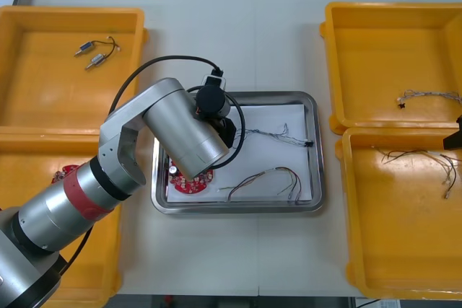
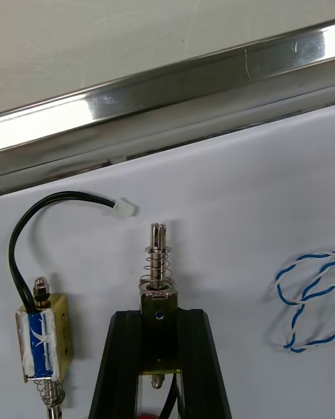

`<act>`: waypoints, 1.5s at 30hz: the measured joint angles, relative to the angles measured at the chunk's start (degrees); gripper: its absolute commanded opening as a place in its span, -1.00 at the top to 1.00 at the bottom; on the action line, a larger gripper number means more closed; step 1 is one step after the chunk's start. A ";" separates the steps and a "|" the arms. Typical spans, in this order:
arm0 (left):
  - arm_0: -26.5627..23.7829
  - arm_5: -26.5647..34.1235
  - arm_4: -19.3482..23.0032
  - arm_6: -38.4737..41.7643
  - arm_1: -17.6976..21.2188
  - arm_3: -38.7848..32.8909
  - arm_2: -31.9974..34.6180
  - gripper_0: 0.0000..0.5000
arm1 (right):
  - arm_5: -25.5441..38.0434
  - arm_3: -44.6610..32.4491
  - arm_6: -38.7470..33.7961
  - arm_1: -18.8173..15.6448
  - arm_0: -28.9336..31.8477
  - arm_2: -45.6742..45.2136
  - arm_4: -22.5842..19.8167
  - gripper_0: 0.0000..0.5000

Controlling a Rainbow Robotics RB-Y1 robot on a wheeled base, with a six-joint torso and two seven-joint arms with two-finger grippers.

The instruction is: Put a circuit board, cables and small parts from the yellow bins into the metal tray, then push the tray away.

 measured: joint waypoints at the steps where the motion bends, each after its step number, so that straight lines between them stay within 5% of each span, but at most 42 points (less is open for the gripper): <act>1: 0.00 0.00 -0.04 0.00 0.00 0.00 0.00 0.64 | 0.00 -0.05 0.00 0.00 0.00 0.00 0.00 -1.00; 5: 0.00 0.00 -0.13 0.00 0.00 0.00 0.00 -0.17 | 0.00 -0.15 0.00 0.00 0.00 0.00 0.00 -1.00; 7: 0.00 0.00 -0.21 0.00 0.00 0.01 0.00 -0.82 | 0.00 -0.16 0.00 0.00 0.01 0.00 0.00 -1.00; 9: 0.00 0.00 -0.31 0.00 0.00 0.01 0.00 -1.00 | 0.00 -0.16 0.00 0.00 0.01 0.00 0.00 -1.00; 24: 0.00 4.42 0.31 0.00 -0.01 -2.74 0.75 -1.00 | 0.00 -0.93 0.00 0.00 0.03 0.00 -0.04 -1.00; 35: 0.00 17.54 10.15 0.00 0.68 -15.04 10.15 -1.00 | 0.01 -1.05 0.00 0.00 0.06 0.00 -0.13 -1.00; 45: 0.00 26.62 22.02 0.00 7.62 -21.40 22.42 -1.00 | 0.02 -1.07 0.00 0.00 0.07 0.00 -0.17 -1.00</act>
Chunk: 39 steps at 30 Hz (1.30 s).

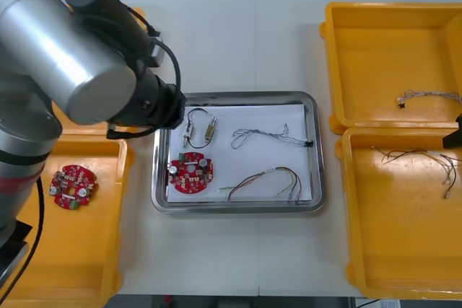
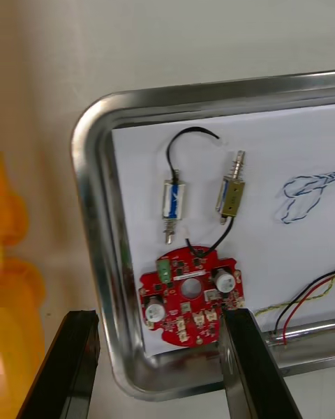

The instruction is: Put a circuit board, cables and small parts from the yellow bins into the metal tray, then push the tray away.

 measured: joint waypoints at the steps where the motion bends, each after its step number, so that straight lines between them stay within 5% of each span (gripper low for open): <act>1: 0.00 0.07 0.98 0.00 0.93 -0.27 1.07 -1.00 | 0.00 0.00 0.00 0.00 0.00 0.00 0.00 -1.00; 17: 2.64 0.27 15.34 -0.10 14.97 -0.89 14.53 -1.00 | 0.02 -0.15 0.00 0.01 0.26 0.00 -0.11 -1.00; 29: 10.78 0.27 19.85 -6.46 22.72 -1.13 20.42 -1.00 | 0.02 -6.84 0.01 -2.02 0.06 7.27 -1.23 -1.00; 39: 14.32 0.27 21.40 -6.45 24.37 -1.33 25.03 -1.00 | -2.09 -11.89 0.08 -2.08 -4.41 20.27 -4.02 -1.00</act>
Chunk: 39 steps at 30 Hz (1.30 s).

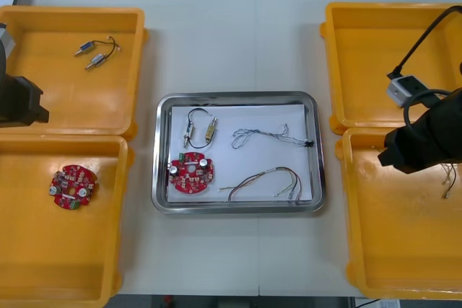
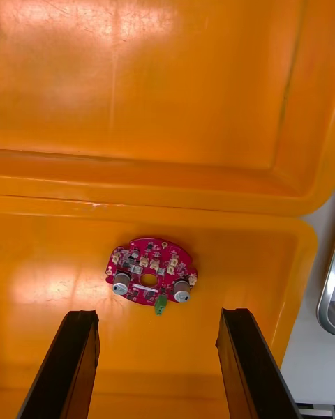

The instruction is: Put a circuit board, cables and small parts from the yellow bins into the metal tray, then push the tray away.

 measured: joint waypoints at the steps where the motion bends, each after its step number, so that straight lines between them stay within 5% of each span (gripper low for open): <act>1: 0.00 0.00 -0.17 0.00 0.01 -0.01 0.04 -1.00 | -0.32 -0.27 0.02 0.00 -0.44 1.03 -0.27 -1.00; 17: 0.01 0.00 -0.88 0.00 0.03 -0.06 0.04 -1.00 | -3.16 -1.21 0.25 0.75 -10.54 17.66 -1.19 -1.00; 27: 0.02 0.00 -0.85 0.00 0.03 -0.08 0.04 -1.00 | -3.39 -1.11 0.63 6.03 -18.83 27.35 -1.82 -1.00; 39: 0.04 0.00 -0.66 0.00 0.03 -0.12 0.04 -1.00 | -13.07 1.22 3.96 9.00 -26.66 43.22 2.52 -1.00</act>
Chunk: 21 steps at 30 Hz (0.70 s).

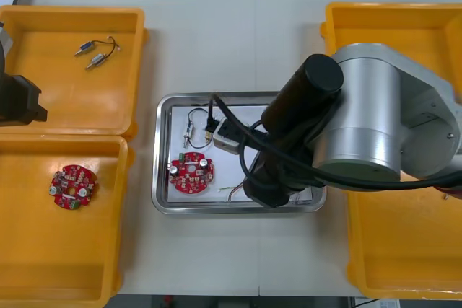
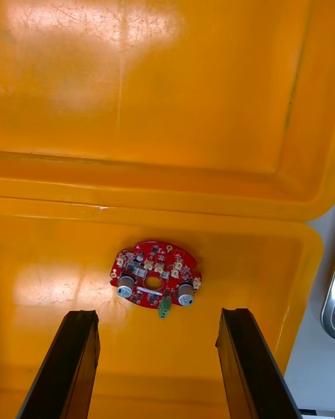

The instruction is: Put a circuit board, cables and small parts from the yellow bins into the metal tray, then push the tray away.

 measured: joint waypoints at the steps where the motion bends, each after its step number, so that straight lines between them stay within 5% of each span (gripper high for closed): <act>1: 0.00 0.00 0.01 0.00 0.00 0.00 0.00 -1.00 | -0.41 0.41 0.00 0.24 -0.35 0.89 0.65 -1.00; 21: 0.01 0.00 0.03 0.00 0.00 -0.01 0.00 -1.00 | -5.29 3.87 3.02 2.58 -6.39 19.49 14.95 -1.00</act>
